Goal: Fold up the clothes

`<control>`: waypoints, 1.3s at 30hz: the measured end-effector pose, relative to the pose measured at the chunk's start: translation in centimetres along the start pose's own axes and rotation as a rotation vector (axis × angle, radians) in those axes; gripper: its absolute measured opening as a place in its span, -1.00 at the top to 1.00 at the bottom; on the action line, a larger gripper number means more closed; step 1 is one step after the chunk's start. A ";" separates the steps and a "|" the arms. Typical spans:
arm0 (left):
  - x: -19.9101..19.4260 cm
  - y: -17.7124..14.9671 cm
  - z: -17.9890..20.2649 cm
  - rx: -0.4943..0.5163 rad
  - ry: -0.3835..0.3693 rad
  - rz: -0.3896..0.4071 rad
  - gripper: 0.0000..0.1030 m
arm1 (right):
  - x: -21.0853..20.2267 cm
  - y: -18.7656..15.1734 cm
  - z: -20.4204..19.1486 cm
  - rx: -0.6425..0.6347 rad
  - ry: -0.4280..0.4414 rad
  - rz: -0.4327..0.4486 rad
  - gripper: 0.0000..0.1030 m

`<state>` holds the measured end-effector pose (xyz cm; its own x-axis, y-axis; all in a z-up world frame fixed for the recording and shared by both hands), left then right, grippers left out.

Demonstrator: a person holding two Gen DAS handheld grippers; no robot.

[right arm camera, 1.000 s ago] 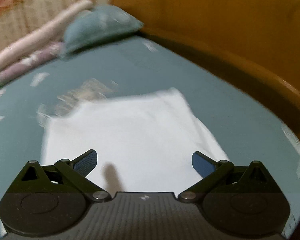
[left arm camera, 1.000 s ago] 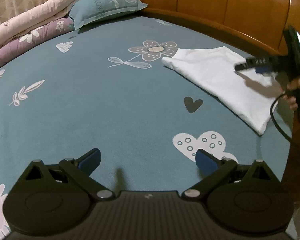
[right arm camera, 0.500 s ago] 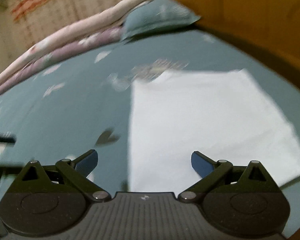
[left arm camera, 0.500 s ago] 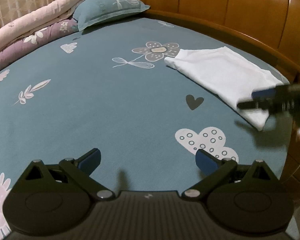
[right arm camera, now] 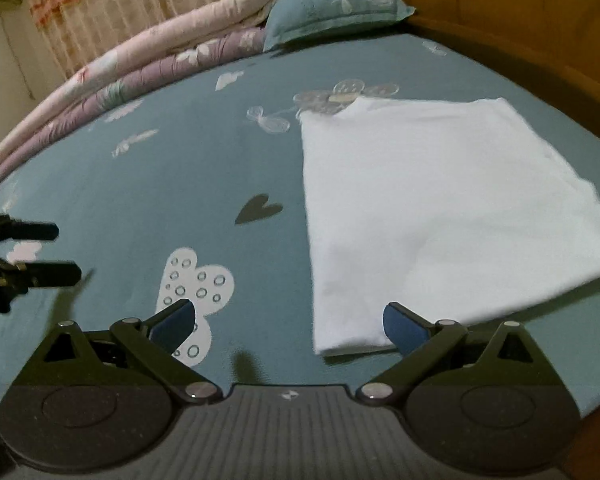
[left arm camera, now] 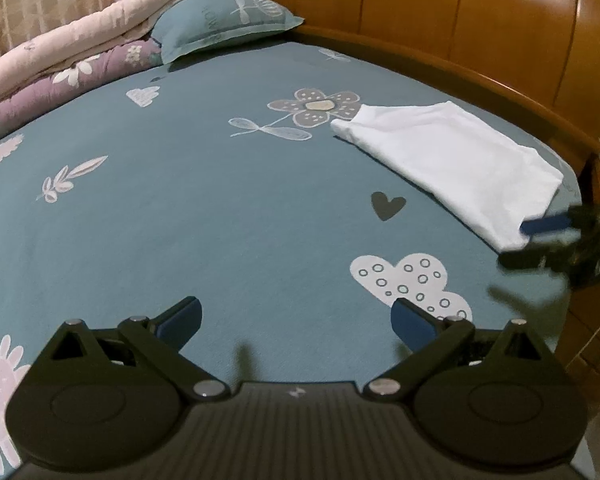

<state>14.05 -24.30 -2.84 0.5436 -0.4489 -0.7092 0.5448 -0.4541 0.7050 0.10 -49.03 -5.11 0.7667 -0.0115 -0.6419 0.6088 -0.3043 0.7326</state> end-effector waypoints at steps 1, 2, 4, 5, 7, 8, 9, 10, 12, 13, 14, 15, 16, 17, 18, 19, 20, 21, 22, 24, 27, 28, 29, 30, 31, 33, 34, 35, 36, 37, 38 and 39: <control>0.0 0.0 0.1 0.007 0.001 0.002 -0.95 | -0.5 0.3 0.3 0.000 -0.017 0.028 -0.99; 0.0 0.1 0.3 0.014 0.004 0.003 -0.95 | -0.9 0.5 1.0 0.006 -0.047 0.054 -1.00; 0.0 0.1 0.7 0.028 0.002 0.007 -0.95 | -0.9 1.3 2.6 0.030 -0.109 0.087 -1.00; 0.0 0.1 0.9 0.035 -0.005 0.009 -0.95 | -0.7 1.6 3.5 0.042 -0.140 0.102 -1.00; -0.1 0.1 1.4 0.050 -0.016 0.012 -0.95 | -0.3 2.0 5.2 0.058 -0.192 0.109 -1.00; -0.1 0.1 1.6 0.057 -0.018 0.013 -0.96 | 0.0 2.0 6.0 0.066 -0.219 0.107 -1.00; 0.0 0.2 1.8 0.063 -0.016 0.013 -0.96 | 0.2 2.0 6.8 0.074 -0.245 0.104 -1.00; 0.0 0.2 2.0 0.070 -0.014 0.014 -0.96 | 0.3 1.9 7.7 0.093 -0.261 0.098 -1.00; 0.1 0.3 2.3 0.083 -0.009 0.017 -0.96 | 0.2 1.6 9.3 0.165 -0.280 0.096 -1.00; 0.2 0.4 2.4 0.090 -0.006 0.018 -0.96 | -0.2 1.3 10.0 0.202 -0.290 0.104 -1.00; 0.3 0.4 2.5 0.097 -0.003 0.020 -0.96 | -0.7 1.3 10.5 0.216 -0.288 0.122 -1.00; 0.3 0.4 2.6 0.103 0.000 0.021 -0.96 | -1.2 1.3 10.9 0.227 -0.284 0.142 -1.00; 0.5 0.5 2.8 0.108 0.003 0.023 -0.96 | -1.7 1.3 11.3 0.237 -0.279 0.162 -1.00; 0.6 0.6 3.0 0.112 0.005 0.023 -0.96 | -2.0 1.6 11.4 0.235 -0.271 0.179 -1.00; 0.7 0.7 3.1 0.115 0.005 0.022 -0.96 | -2.1 1.9 11.4 0.230 -0.261 0.196 -1.00; 0.8 0.7 3.3 0.119 0.005 0.020 -0.96 | -2.0 2.2 11.4 0.229 -0.254 0.201 -1.00; 1.0 0.8 3.5 0.122 0.005 0.018 -0.96 | -1.8 2.6 11.4 0.227 -0.247 0.204 -1.00; 1.0 0.8 3.6 0.125 0.002 0.015 -0.96 | -1.3 2.9 11.4 0.226 -0.244 0.204 -1.00; 1.1 0.8 3.8 0.128 0.000 0.013 -0.96 | -0.9 3.1 11.5 0.233 -0.240 0.204 -1.00; 1.0 0.8 4.0 0.136 0.004 0.017 -0.96 | 0.0 3.1 12.1 0.268 -0.249 0.187 -1.00; 0.9 0.9 4.2 0.157 0.037 0.028 -0.96 | 0.9 2.9 13.0 0.311 -0.312 0.160 -0.97; 0.9 0.9 4.2 0.158 0.039 0.029 -0.96 | 0.5 2.8 12.9 0.316 -0.332 0.168 -0.97; 0.9 0.9 4.1 0.159 0.040 0.029 -0.96 | -0.1 2.8 12.7 0.320 -0.352 0.180 -0.98; 0.9 0.9 4.1 0.160 0.041 0.030 -0.96 | -0.7 2.8 12.5 0.324 -0.371 0.192 -0.99; 0.8 1.0 4.0 0.156 0.038 0.031 -0.96 | -1.2 2.8 12.0 0.304 -0.368 0.196 -0.99; 0.7 1.0 3.9 0.149 0.032 0.034 -0.96 | -2.2 2.8 10.7 0.252 -0.340 0.199 -1.00; 0.6 1.1 3.9 0.144 0.032 0.038 -0.96 | -2.5 2.9 10.0 0.225 -0.316 0.200 -1.00; 0.5 1.1 3.8 0.139 0.031 0.040 -0.96 | -2.6 3.0 9.1 0.198 -0.293 0.197 -1.00; 0.4 1.1 3.8 0.134 0.028 0.039 -0.96 | -2.6 3.1 8.3 0.172 -0.270 0.192 -1.00; 0.2 1.2 3.8 0.128 0.024 0.039 -0.96 | -2.5 3.2 7.5 0.154 -0.252 0.183 -1.00; 0.0 1.2 3.8 0.124 0.020 0.040 -0.96 | -2.3 3.1 6.7 0.141 -0.233 0.164 -1.00; -0.2 1.2 3.7 0.124 0.016 0.044 -0.96 | -2.2 3.0 5.9 0.129 -0.215 0.142 -1.00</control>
<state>12.19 -27.63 -1.83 0.5759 -0.4590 -0.6765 0.4375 -0.5260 0.7293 -0.95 -55.55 -2.82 0.7733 -0.2605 -0.5781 0.4568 -0.4034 0.7928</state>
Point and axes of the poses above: each gripper's, at about its wrist camera, not at the fingertips, and x roughly the way its jaws point, z to its right, y to its top, the point moved 1 cm from there along x, roughly the way its jaws point, and after that the axes turned 2 degrees about z, right-handed, at the moved point
